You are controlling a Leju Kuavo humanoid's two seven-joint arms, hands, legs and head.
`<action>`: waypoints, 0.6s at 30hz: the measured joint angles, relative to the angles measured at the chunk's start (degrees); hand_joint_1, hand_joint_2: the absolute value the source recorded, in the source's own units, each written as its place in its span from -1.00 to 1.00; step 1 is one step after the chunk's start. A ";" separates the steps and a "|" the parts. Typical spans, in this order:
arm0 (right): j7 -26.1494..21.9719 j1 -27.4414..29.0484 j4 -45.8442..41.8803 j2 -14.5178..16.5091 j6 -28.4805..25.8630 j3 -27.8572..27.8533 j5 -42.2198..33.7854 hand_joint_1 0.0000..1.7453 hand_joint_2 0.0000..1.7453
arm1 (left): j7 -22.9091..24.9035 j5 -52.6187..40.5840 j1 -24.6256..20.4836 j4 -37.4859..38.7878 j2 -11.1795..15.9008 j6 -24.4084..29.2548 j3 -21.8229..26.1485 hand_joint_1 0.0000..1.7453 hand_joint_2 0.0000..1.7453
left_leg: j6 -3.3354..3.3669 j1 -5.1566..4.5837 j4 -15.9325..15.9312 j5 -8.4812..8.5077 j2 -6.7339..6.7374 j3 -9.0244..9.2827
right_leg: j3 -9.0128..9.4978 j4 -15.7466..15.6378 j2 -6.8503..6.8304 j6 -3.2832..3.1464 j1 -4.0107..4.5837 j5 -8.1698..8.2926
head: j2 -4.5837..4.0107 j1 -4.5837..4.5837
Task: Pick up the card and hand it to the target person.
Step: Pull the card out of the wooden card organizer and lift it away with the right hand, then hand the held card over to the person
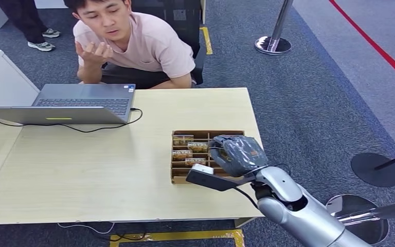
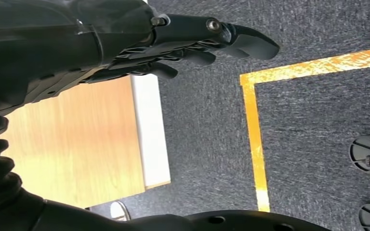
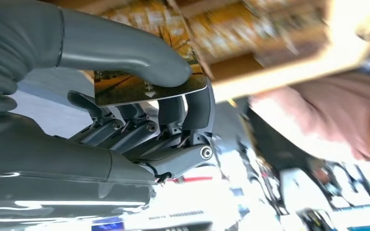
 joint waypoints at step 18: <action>-9.73 -13.49 13.13 10.48 -11.41 0.80 4.37 0.82 1.00 | 0.00 -1.64 -0.19 0.00 -0.07 -0.30 -0.03 -1.00 1.00 | -0.10 0.01 0.00 0.07 0.02 0.03 | -0.01 0.14 0.09 -0.01 0.00 0.01 | 0.00 0.01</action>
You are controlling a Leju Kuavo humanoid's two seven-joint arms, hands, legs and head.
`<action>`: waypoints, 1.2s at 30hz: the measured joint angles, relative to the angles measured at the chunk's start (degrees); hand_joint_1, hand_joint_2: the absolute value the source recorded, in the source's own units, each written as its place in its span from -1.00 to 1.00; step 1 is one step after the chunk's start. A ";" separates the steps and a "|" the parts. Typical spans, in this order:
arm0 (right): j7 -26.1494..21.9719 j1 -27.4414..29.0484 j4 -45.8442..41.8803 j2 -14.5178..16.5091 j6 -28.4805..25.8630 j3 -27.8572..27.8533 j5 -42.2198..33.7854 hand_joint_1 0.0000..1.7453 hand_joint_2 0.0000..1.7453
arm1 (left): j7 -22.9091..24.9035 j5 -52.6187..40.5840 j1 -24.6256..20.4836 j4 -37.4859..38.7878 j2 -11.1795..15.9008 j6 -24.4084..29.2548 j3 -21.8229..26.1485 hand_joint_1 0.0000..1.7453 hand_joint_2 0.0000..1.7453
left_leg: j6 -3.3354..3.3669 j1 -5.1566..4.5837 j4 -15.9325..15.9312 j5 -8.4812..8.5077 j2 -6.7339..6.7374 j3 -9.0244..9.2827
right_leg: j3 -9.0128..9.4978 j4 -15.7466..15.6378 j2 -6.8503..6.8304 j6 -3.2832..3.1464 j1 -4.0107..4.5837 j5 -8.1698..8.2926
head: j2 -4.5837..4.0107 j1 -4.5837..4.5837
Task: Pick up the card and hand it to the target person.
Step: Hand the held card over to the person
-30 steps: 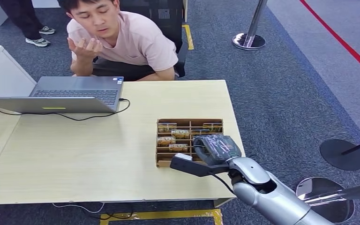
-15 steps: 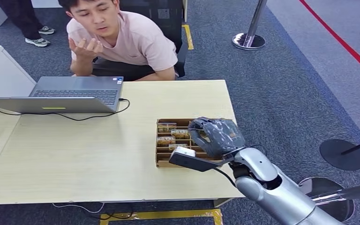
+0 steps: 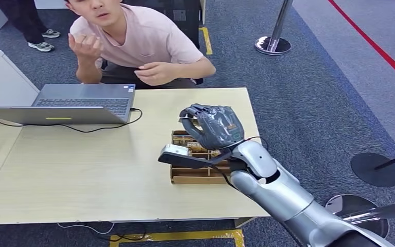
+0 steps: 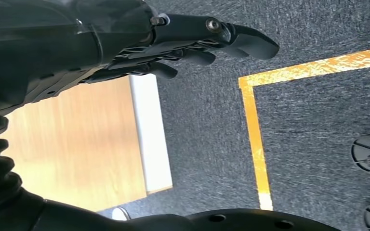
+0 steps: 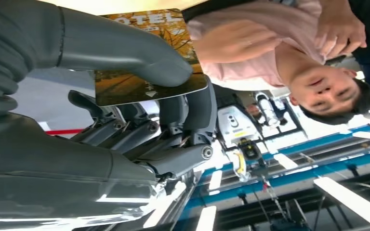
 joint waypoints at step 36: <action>2.57 -19.41 50.79 12.56 -15.95 -0.49 5.04 -1.00 1.00 | 0.46 -3.50 -0.51 0.00 0.62 -1.78 -0.32 -1.00 -0.50 | -0.07 0.00 0.02 0.04 0.00 0.03 | -0.04 0.06 0.02 -0.03 0.00 0.01 | -0.01 -0.01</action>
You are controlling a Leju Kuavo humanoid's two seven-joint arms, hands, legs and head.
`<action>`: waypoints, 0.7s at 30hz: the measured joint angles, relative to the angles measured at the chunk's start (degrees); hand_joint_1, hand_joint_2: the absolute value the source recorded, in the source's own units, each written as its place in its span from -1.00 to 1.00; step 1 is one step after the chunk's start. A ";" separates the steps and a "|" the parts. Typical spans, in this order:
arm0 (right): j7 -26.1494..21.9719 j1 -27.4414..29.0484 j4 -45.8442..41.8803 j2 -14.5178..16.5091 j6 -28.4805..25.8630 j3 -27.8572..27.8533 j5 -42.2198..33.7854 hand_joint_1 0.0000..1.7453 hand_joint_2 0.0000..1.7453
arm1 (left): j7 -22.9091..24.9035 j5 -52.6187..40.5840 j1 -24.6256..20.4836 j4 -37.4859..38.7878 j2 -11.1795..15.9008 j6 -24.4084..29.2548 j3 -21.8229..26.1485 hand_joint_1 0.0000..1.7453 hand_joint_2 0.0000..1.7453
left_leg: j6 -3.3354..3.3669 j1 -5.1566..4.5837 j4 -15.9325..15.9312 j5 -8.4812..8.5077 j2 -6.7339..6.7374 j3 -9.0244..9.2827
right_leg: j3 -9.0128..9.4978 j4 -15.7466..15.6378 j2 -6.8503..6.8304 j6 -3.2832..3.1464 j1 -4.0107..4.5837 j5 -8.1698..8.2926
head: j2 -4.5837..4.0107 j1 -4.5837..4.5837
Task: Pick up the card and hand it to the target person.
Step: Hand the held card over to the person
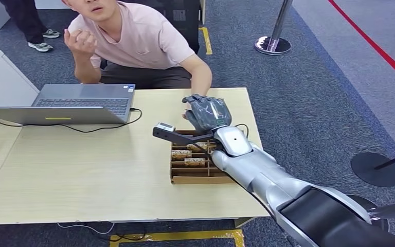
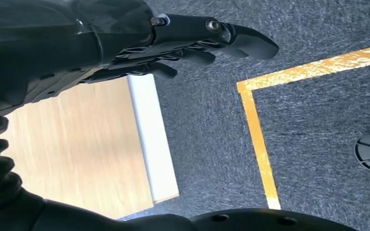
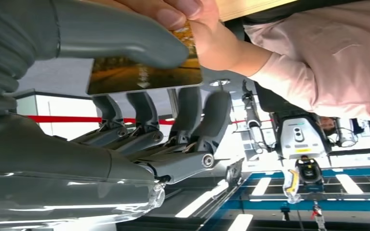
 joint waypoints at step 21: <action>-4.39 -1.83 0.76 -2.64 4.39 -12.95 -9.46 -1.00 1.00 | 0.10 0.97 0.25 0.00 0.56 0.45 0.02 -1.00 -1.00 | 0.00 0.00 0.02 0.00 0.00 0.02 | -0.01 0.00 0.03 -0.01 0.00 0.01 | 0.01 -0.01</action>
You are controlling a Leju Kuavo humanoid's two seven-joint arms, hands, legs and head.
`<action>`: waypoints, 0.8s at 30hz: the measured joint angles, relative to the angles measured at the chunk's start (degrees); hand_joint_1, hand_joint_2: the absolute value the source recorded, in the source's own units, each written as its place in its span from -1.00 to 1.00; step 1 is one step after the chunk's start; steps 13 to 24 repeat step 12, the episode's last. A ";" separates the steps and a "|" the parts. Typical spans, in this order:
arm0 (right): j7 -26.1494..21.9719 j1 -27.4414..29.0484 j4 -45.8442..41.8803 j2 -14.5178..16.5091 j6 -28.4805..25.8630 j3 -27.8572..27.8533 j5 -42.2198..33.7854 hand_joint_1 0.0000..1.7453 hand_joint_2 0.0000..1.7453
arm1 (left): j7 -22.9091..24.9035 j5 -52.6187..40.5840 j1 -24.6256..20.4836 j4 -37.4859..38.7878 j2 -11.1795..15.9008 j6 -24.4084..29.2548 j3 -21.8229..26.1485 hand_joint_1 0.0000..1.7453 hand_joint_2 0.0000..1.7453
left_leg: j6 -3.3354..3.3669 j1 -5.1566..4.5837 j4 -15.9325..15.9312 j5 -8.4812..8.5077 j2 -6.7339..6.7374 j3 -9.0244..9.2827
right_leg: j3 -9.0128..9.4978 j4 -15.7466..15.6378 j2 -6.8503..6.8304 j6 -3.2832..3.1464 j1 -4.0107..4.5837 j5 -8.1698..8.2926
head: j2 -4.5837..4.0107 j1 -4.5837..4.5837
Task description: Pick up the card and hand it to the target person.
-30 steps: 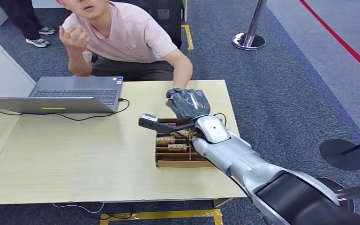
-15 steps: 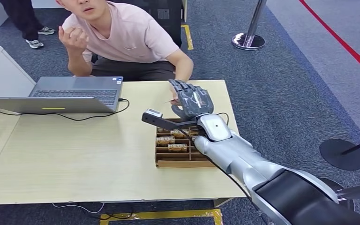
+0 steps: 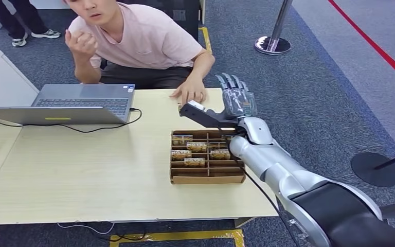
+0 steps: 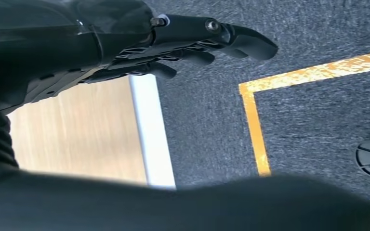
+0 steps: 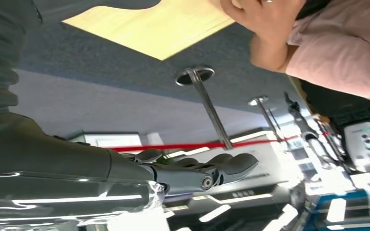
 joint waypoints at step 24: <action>-2.00 0.38 0.41 -9.27 20.52 -19.74 -26.84 -1.00 1.00 | 0.65 0.04 0.19 0.00 0.20 0.09 0.07 -1.00 -1.00 | 0.03 -0.10 0.07 -0.02 -0.11 -0.04 | 0.01 -0.02 -0.23 0.01 -0.09 0.00 | 0.00 0.02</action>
